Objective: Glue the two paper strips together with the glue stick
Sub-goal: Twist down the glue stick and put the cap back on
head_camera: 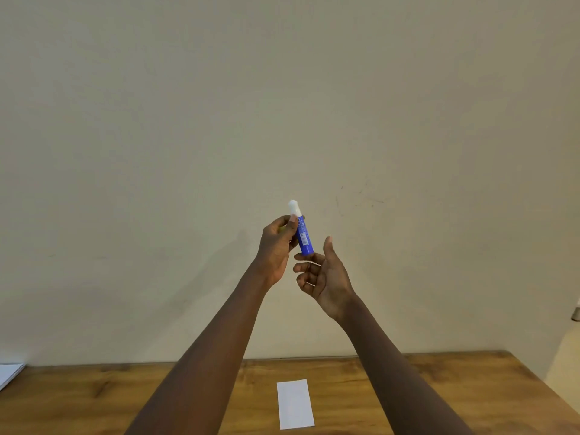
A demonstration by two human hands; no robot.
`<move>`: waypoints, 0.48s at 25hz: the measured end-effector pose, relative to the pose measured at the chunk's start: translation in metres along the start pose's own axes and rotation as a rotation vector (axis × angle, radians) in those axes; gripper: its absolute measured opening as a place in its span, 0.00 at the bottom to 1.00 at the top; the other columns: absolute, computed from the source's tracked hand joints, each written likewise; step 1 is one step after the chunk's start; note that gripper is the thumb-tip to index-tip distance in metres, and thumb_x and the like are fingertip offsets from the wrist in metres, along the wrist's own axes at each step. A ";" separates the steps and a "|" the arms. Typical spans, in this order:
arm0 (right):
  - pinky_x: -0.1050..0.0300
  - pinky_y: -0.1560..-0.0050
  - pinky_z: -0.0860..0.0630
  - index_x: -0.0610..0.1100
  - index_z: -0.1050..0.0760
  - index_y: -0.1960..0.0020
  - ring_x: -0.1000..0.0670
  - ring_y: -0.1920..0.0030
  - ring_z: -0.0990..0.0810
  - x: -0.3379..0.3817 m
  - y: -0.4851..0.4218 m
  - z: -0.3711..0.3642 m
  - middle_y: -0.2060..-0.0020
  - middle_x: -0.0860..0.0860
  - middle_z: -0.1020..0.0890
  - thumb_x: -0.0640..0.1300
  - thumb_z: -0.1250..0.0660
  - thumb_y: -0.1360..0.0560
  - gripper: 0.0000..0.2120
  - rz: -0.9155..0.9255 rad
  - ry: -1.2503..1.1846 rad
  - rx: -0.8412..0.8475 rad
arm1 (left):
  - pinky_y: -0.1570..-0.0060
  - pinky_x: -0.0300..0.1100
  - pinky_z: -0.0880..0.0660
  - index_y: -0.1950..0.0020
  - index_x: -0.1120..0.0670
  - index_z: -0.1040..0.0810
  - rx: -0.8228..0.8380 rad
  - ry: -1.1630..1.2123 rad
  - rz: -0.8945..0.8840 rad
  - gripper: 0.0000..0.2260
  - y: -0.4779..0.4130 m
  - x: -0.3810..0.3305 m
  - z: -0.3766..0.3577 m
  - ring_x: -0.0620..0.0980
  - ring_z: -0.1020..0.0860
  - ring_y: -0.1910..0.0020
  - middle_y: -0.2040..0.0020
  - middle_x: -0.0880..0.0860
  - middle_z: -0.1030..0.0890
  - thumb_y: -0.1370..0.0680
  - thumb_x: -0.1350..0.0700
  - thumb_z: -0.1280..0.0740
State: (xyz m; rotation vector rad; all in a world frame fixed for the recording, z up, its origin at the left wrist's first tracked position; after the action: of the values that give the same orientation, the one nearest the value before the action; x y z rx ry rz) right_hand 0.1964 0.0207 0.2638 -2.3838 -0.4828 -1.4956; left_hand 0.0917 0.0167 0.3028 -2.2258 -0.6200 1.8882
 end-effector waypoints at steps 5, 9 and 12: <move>0.68 0.76 0.26 0.40 0.24 0.63 0.56 0.79 0.27 -0.001 0.000 -0.006 0.78 0.51 0.22 0.56 0.43 0.25 0.22 -0.052 -0.195 -0.001 | 0.51 0.37 0.26 0.43 0.60 0.27 0.015 0.029 0.025 0.13 0.002 0.007 -0.001 0.46 0.25 0.57 0.54 0.49 0.23 0.20 0.56 0.45; 0.70 0.73 0.26 0.39 0.24 0.56 0.57 0.77 0.27 -0.006 -0.002 -0.005 0.76 0.52 0.23 0.49 0.41 0.24 0.14 0.060 -0.251 0.001 | 0.57 0.31 0.24 0.47 0.62 0.25 -0.015 0.003 -0.027 0.12 0.001 0.007 -0.002 0.45 0.25 0.59 0.55 0.48 0.22 0.20 0.58 0.46; 0.69 0.70 0.24 0.37 0.24 0.51 0.57 0.74 0.25 -0.009 -0.005 -0.007 0.70 0.48 0.23 0.40 0.39 0.25 0.08 0.183 -0.171 -0.077 | 0.56 0.33 0.25 0.57 0.55 0.24 -0.018 -0.067 -0.069 0.12 0.002 0.002 -0.007 0.46 0.27 0.61 0.58 0.49 0.22 0.20 0.58 0.45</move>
State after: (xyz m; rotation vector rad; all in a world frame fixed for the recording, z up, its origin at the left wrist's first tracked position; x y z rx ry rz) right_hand 0.1848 0.0215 0.2592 -2.5506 -0.2393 -1.2604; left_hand 0.0996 0.0168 0.3018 -2.1298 -0.7176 1.9379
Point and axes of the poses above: each hand's wrist, its own y-axis away from the middle knuckle, its own z-axis out of the back of the hand, x = y × z, the point moved 1 cm from there along -y, towards the middle knuckle
